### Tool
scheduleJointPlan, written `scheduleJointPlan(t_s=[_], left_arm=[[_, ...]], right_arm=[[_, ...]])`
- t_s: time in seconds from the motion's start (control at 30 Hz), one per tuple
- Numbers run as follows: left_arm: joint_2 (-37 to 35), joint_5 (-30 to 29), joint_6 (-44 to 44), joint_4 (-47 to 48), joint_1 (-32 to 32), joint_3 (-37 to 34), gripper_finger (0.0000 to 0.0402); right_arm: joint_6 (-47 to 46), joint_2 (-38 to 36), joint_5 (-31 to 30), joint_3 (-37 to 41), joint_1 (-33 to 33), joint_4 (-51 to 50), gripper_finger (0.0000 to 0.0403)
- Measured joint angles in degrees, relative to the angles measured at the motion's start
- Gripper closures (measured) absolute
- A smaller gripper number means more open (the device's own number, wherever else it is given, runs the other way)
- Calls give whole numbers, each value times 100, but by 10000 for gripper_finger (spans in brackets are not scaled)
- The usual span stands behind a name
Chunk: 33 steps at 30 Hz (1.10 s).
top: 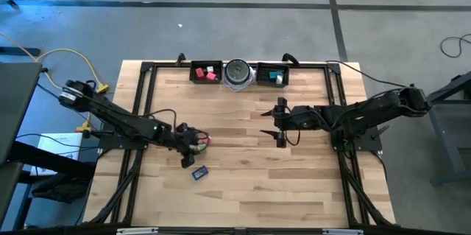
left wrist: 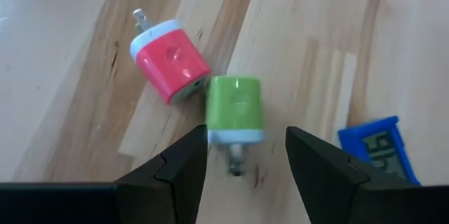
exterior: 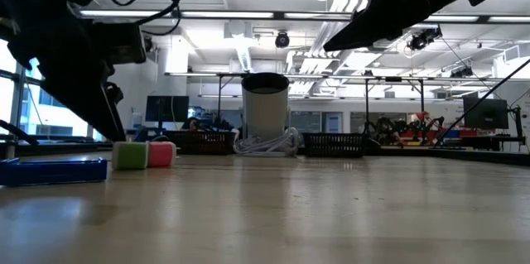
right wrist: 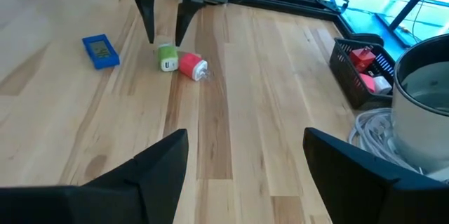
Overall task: Pick & Place Office items
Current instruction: Put the green charger adapter into the left black basket
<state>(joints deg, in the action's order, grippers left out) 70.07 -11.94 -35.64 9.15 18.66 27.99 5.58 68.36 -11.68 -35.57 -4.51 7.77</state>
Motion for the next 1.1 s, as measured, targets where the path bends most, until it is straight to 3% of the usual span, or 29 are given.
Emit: scheduleJointPlan(t_s=[0.73,1.1], left_arm=[[315,9,-78,-365,0,7,214],[1164,125,-117,-1032,-201,26,214]], right_arm=[[0,0,10,0,0,21,133],[-20,2,13,0,0,-28,133]])
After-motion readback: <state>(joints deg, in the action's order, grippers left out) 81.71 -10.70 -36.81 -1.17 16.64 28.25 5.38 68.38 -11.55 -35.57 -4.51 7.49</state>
